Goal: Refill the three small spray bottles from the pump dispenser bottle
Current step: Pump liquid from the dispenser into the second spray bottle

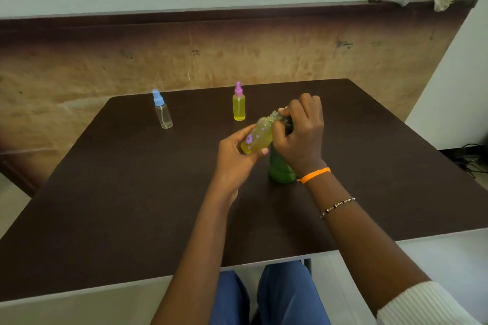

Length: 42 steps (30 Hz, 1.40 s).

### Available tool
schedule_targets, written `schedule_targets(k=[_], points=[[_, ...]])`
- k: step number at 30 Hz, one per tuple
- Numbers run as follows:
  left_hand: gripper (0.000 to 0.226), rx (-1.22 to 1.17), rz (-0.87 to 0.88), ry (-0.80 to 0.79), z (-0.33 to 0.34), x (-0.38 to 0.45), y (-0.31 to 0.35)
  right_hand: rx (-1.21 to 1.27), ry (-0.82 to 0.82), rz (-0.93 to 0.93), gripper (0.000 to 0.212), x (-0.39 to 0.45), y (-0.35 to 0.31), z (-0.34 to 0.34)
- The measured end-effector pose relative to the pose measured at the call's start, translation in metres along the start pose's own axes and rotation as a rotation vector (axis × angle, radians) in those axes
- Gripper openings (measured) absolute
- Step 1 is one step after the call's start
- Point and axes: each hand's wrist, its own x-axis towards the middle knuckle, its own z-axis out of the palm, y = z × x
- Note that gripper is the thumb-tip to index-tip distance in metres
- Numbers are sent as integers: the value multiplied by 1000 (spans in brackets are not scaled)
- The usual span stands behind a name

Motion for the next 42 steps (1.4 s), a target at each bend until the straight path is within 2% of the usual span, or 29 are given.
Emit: schedule_targets(k=[5, 11, 32, 36, 42], points=[[53, 21, -4, 7, -2, 0, 2, 13, -49, 7, 8, 8, -4, -2], [52, 16, -3, -16, -2, 0, 0, 12, -7, 20, 5, 5, -1, -3], [54, 10, -5, -1, 2, 0, -1, 109, -27, 46, 10, 4, -1, -7], [49, -19, -32, -22, 4, -1, -2, 153, -45, 110, 12, 9, -4, -11], [38, -61, -91, -26, 7, -6, -14, 253, 5, 238, 25, 9, -3, -11]])
